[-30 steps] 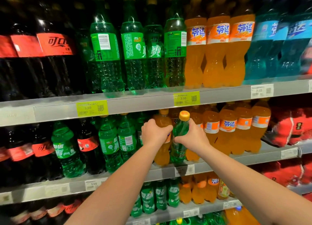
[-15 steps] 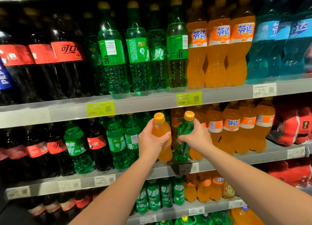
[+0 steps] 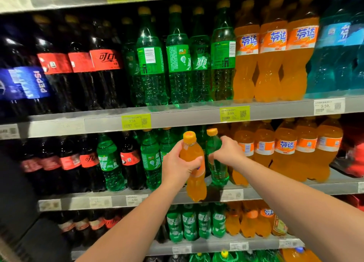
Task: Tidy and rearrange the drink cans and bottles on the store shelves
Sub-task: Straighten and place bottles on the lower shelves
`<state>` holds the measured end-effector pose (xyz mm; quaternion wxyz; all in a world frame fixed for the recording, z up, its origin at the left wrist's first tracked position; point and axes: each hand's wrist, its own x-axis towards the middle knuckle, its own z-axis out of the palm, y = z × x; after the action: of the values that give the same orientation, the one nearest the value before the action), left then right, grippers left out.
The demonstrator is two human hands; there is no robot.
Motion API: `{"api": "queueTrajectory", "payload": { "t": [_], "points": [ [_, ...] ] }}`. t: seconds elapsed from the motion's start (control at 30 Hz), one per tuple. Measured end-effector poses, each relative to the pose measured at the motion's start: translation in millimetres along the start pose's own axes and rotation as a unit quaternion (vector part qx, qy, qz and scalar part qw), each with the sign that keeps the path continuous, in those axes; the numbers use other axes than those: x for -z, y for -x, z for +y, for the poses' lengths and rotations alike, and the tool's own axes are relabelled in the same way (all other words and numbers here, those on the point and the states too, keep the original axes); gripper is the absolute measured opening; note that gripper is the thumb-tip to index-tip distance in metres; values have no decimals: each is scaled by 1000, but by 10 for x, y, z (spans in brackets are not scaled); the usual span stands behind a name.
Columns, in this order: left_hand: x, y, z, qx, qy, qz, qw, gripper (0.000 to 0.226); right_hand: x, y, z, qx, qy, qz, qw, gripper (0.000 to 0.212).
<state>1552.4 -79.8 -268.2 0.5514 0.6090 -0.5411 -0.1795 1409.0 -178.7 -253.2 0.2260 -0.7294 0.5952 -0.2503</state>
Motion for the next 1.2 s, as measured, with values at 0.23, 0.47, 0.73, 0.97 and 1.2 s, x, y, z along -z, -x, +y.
{"api": "queueTrajectory", "payload": {
  "t": [0.23, 0.47, 0.73, 0.97, 1.2],
  "points": [
    [91, 28, -66, 15, -14, 0, 1000, 46, -3, -116, -124, -60, -55, -27, 996, 47],
    [124, 80, -124, 26, -20, -9, 999, 42, -176, -148, -263, -45, -84, -39, 995, 37],
    [40, 31, -73, 21, -22, -15, 999, 61, -68, -188, -142, -58, -164, -70, 982, 60],
    [-190, -79, 86, 16, -14, -28, 999, 51, -69, 132, 254, 26, -293, 2, 956, 56],
    [-482, -123, 152, 35, 18, -31, 999, 63, -110, 376, 477, 105, -307, -160, 932, 66]
  ]
}}
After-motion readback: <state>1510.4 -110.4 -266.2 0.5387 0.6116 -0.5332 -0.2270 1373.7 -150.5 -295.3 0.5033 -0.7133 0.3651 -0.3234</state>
